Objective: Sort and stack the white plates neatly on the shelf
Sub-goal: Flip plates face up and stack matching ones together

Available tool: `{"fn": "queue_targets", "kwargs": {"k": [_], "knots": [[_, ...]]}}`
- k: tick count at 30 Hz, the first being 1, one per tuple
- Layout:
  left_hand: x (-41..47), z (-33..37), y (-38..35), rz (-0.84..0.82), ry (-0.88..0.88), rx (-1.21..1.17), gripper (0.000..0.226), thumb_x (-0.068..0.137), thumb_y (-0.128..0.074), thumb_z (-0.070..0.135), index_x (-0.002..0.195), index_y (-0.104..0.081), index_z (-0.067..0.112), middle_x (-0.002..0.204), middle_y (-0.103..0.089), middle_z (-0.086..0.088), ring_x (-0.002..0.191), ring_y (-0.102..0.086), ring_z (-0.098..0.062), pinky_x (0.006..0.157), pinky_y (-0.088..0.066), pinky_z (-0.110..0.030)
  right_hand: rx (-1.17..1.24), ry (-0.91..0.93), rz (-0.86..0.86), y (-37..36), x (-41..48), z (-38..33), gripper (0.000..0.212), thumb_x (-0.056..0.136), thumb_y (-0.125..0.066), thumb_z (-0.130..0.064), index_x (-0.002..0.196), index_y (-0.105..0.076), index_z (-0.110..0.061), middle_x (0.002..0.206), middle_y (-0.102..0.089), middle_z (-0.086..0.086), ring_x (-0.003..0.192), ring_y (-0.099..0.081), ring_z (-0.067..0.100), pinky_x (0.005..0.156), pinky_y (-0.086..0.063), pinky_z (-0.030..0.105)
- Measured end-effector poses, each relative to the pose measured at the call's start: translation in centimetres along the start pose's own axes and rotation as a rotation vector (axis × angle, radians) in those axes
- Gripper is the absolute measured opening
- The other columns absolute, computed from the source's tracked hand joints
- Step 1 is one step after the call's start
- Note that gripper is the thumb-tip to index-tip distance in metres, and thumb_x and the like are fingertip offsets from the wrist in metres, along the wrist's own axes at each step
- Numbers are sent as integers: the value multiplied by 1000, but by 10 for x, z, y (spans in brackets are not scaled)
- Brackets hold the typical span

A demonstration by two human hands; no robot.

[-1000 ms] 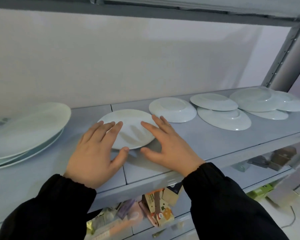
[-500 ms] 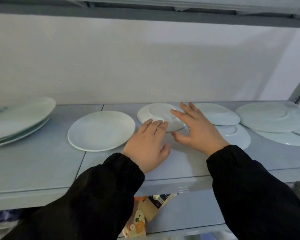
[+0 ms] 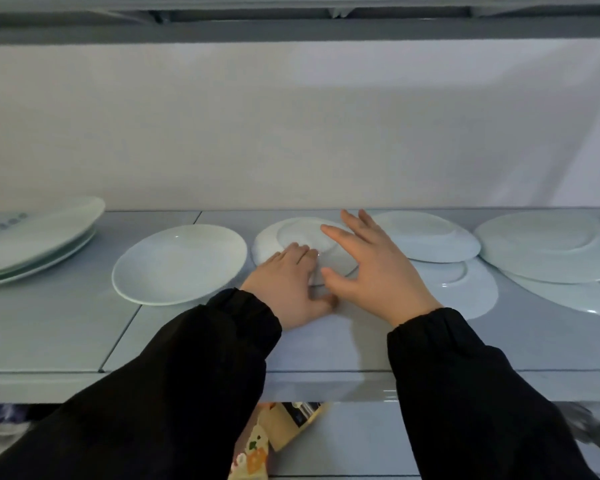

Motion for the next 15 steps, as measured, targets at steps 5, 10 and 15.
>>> {"fn": "queue_targets", "kwargs": {"k": [5, 10, 15], "knots": [[-57, 21, 18, 30, -59, 71, 95, 79, -42, 77, 149, -24, 16, 154, -25, 0, 141, -21, -15, 116, -16, -30, 18, 9, -12, 0, -3, -2, 77, 74, -41, -70, 146, -46, -41, 164, -26, -5, 153, -10, 13, 122, -18, 34], [-105, 37, 27, 36, -105, 137, 97, 77, -47, 74, 150, -22, 15, 151, -30, 0, 139, -26, -19, 115, -23, -35, 125, 28, -68, 1, -7, -8, 74, 76, -45, -68, 145, -48, -41, 163, -25, -10, 152, -6, 5, 118, -16, 25], [-130, 39, 31, 35, -122, 267, 72, 68, -80, 33, 132, -52, 14, 121, -59, -2, 106, -61, -22, 72, -57, -34, 177, 55, -136, 0, -10, -12, 74, 76, -41, -71, 144, -47, -43, 162, -26, -13, 151, -5, 0, 118, -17, 29]]}}
Point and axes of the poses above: each hand's wrist, its own x-axis towards the middle knuckle, its own y-axis out of the back of the hand, z = x × y, the point moved 4 cm from there along x, towards the middle knuckle
